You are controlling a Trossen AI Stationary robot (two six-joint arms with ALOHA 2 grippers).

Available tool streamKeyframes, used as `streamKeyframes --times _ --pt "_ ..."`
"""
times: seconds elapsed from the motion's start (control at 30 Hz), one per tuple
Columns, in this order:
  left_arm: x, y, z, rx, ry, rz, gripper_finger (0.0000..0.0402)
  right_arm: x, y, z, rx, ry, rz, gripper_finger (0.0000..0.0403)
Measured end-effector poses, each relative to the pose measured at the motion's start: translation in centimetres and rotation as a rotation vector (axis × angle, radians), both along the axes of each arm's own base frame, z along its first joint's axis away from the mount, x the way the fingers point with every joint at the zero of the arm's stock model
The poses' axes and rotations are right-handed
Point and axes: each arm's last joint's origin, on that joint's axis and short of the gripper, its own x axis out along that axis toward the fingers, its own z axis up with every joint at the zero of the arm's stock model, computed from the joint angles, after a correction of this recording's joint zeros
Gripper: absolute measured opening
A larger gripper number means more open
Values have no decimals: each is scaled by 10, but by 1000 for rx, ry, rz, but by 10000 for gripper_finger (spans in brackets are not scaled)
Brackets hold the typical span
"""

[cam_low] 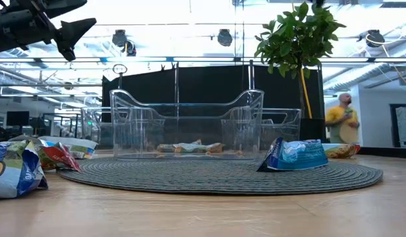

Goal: Pick and place Granola Bars by type
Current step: Put the blue granola bar into the bottom transparent bin

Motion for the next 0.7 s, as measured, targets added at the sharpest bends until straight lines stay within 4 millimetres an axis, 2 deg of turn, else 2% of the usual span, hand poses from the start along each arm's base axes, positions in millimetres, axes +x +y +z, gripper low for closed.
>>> streamKeyframes --times 0.17,0.3,0.5,0.7 --pt "0 0 0 0 0 0 225 18 4 26 16 76 238 247" --pt "0 0 0 0 0 0 225 31 5 34 30 208 360 247" --pt "0 0 0 0 0 0 225 48 6 20 33 423 403 247" --pt "0 0 0 0 0 0 225 62 22 -1 -26 609 517 247"
